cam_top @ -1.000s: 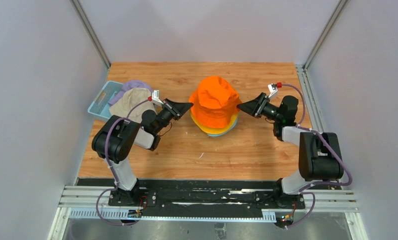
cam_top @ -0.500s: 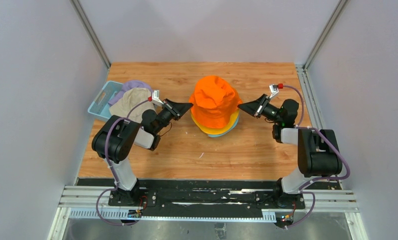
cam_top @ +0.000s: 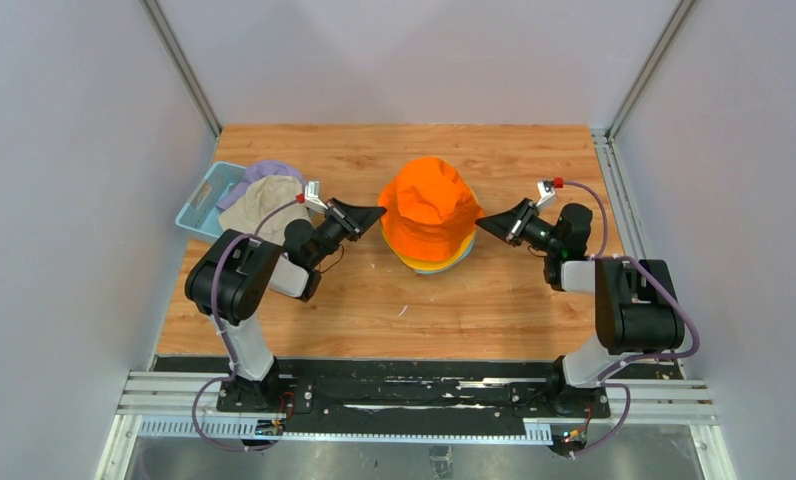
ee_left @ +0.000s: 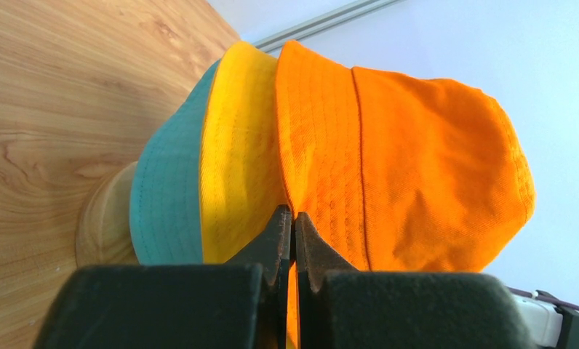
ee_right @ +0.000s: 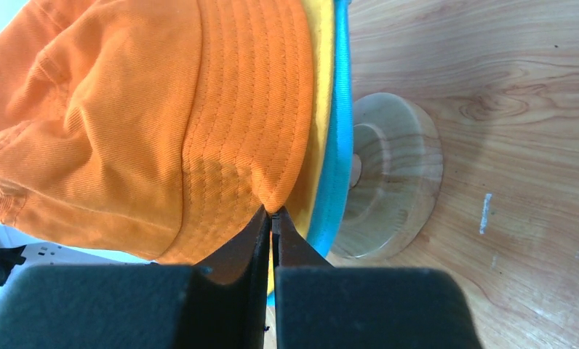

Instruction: Stack the hats

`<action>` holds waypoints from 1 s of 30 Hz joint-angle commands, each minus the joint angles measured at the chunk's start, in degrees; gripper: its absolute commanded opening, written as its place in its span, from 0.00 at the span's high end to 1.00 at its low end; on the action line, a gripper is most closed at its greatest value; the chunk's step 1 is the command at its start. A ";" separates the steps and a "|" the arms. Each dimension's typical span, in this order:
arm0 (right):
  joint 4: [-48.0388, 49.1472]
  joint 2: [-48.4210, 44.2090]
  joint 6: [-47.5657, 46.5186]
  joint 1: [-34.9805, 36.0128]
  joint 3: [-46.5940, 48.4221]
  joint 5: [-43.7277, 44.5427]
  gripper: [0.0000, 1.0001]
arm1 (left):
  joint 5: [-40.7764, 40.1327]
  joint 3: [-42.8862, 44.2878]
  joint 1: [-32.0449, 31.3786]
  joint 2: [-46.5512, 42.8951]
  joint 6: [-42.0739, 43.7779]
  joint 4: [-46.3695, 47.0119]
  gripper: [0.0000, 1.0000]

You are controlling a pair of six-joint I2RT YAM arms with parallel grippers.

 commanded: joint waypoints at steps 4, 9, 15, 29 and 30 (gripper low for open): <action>-3.25 0.09 -3.92 -2.17 -1.54 2.17 0.99 | -0.15 -1.57 0.32 1.72 1.29 2.12 1.00; -3.43 0.64 -4.30 -3.39 -1.64 1.67 0.99 | -0.35 -2.92 0.38 2.18 1.55 2.31 1.00; -3.34 1.31 -4.46 -3.63 -1.49 1.46 0.99 | -0.53 -3.86 0.66 2.36 1.91 2.31 1.00; -3.87 1.78 -4.67 -3.68 -1.20 1.38 0.99 | -0.91 -3.64 0.72 2.26 3.07 -0.64 1.00; -3.87 1.84 -4.67 -3.68 -1.24 1.31 1.00 | -0.88 -3.63 0.75 2.15 3.24 -1.03 1.00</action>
